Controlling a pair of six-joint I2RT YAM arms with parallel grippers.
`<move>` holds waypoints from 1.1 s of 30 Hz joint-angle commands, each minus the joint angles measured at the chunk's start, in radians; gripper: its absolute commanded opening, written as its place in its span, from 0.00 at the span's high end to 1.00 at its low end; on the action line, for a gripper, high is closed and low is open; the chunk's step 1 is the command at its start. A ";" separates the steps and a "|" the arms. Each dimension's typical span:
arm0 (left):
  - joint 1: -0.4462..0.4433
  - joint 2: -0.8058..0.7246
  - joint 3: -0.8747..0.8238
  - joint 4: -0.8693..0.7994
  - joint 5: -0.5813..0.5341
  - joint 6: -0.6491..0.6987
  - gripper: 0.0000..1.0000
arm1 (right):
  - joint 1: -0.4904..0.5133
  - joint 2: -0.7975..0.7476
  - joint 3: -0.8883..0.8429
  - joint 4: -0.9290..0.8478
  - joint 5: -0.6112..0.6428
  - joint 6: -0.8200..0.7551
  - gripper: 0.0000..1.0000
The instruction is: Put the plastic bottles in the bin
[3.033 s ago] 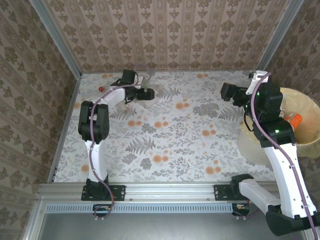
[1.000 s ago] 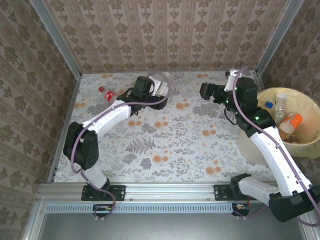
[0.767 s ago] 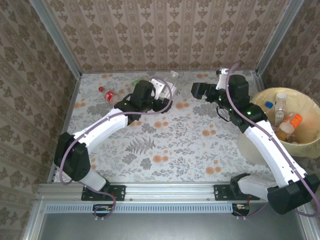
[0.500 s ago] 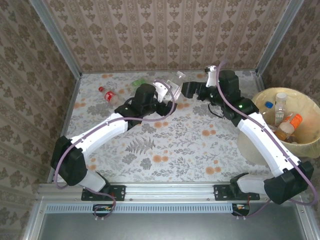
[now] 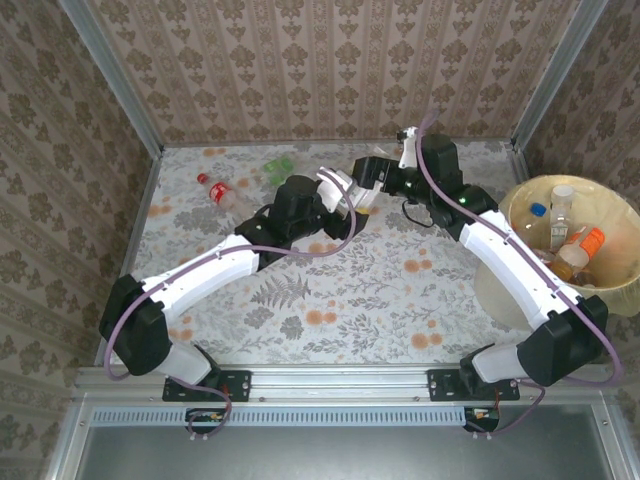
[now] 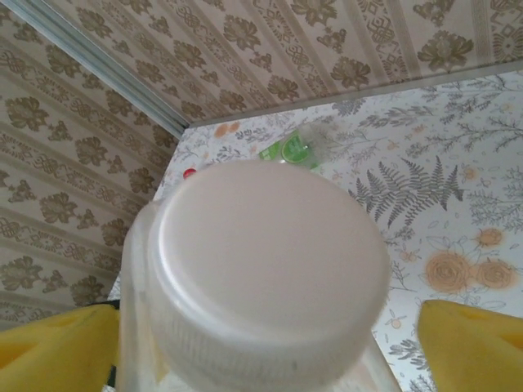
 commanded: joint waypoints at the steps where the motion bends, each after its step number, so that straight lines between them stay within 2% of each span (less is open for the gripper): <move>1: -0.006 -0.026 -0.004 0.059 0.022 0.006 0.36 | 0.005 0.025 0.004 0.062 -0.023 0.037 0.17; 6: -0.006 -0.021 0.005 0.051 0.021 0.003 0.36 | 0.005 0.019 -0.017 0.085 -0.039 0.042 0.35; 11: -0.006 -0.027 0.005 0.048 0.034 0.001 0.35 | 0.006 0.010 -0.023 0.074 -0.022 0.018 0.46; 14: -0.006 -0.026 0.017 0.031 0.045 -0.001 0.29 | 0.005 0.009 -0.032 0.079 -0.011 0.004 0.51; 18: -0.004 -0.030 0.038 0.008 0.078 -0.007 0.07 | 0.000 -0.048 -0.029 0.048 0.039 -0.035 0.53; 20: -0.002 -0.038 0.045 0.001 0.094 -0.009 0.01 | -0.009 -0.068 -0.021 0.019 0.064 -0.060 0.54; 27: 0.023 -0.129 -0.043 0.124 0.030 -0.064 0.00 | -0.083 -0.188 0.056 -0.140 0.161 -0.171 0.56; 33: 0.080 -0.172 -0.112 0.185 -0.040 -0.145 0.00 | -0.255 -0.306 0.170 -0.295 0.165 -0.253 0.57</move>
